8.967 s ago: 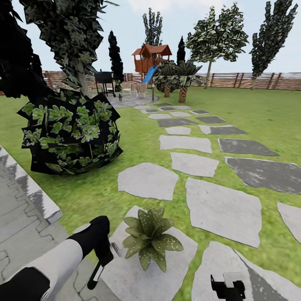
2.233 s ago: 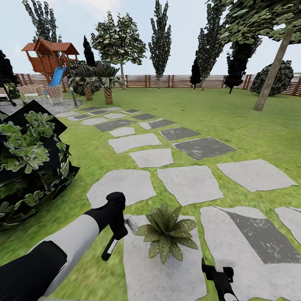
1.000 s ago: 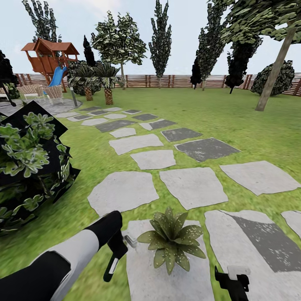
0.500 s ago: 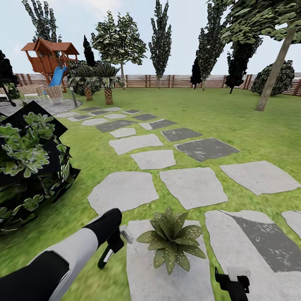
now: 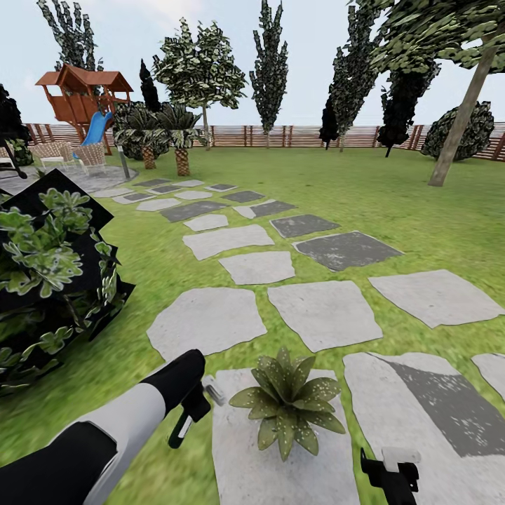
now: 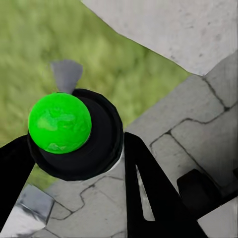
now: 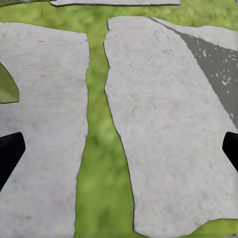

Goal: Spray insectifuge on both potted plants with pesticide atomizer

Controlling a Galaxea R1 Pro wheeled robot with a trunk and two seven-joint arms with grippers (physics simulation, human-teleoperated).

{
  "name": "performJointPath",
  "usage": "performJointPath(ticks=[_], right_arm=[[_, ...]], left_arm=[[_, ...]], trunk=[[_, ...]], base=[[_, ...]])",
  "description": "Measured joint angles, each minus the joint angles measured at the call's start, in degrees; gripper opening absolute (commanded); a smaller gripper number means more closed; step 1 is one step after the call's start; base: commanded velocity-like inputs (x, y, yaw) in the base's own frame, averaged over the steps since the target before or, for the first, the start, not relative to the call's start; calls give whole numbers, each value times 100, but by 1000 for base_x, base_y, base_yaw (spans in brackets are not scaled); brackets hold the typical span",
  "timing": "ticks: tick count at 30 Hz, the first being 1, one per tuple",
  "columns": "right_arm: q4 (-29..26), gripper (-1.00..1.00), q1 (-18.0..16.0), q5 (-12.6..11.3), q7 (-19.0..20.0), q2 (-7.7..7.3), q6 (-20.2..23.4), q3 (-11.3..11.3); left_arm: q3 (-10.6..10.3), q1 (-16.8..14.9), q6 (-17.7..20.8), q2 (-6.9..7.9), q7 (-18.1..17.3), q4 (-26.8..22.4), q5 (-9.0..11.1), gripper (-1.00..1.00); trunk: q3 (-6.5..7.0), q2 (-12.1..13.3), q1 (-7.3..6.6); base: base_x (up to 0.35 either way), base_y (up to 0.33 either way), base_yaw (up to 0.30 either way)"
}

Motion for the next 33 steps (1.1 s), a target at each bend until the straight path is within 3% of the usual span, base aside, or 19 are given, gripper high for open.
performJointPath(ticks=[5,31,33], right_arm=[[0,100,0,0,0,0,1,0],[-5,100,1,8,7,7,3,2],[-5,100,0,8,6,8,3,1]], left_arm=[[-13,0,-13,0,3,2,168,-100],[-23,0,-237,-27,-12,-8,177,-100],[-12,16,-239,-27,-40,27,260,-100]], trunk=[[0,0,0],[0,0,0],[0,0,1]], base=[[0,0,0],[-2,0,0],[-103,-42,0]])
